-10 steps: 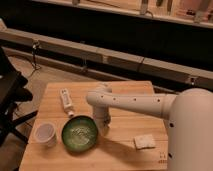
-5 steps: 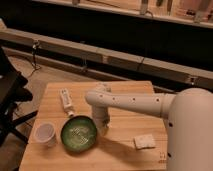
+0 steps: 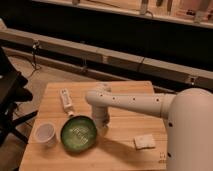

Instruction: Push the ceramic bowl across the table

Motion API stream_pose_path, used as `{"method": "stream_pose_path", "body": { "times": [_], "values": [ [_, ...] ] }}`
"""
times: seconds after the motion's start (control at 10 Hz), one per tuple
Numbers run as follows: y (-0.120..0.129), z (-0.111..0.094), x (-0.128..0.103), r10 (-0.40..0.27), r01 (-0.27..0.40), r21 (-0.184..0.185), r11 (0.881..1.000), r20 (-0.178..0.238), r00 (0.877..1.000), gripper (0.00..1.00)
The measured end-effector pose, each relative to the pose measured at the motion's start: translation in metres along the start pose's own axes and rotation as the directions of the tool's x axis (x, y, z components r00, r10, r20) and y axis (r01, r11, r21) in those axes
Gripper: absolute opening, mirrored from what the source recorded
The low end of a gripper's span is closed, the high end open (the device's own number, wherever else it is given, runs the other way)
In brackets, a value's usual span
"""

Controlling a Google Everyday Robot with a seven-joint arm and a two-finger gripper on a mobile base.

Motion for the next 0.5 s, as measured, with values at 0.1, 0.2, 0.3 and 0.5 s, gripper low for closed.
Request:
{"method": "stream_pose_path", "body": {
  "times": [0.1,0.2,0.3,0.5],
  "values": [
    [-0.0002,-0.0001,-0.0003,0.0,0.0,0.0,1.0,0.001,1.0,0.08],
    [-0.0003,-0.0001,-0.0005,-0.001,0.001,-0.001,1.0,0.003,1.0,0.08],
    [-0.0004,-0.0003,-0.0008,-0.001,0.001,0.0,1.0,0.005,1.0,0.08],
    [-0.0006,-0.0004,-0.0013,-0.002,0.002,0.0,1.0,0.009,1.0,0.08]
  ]
}}
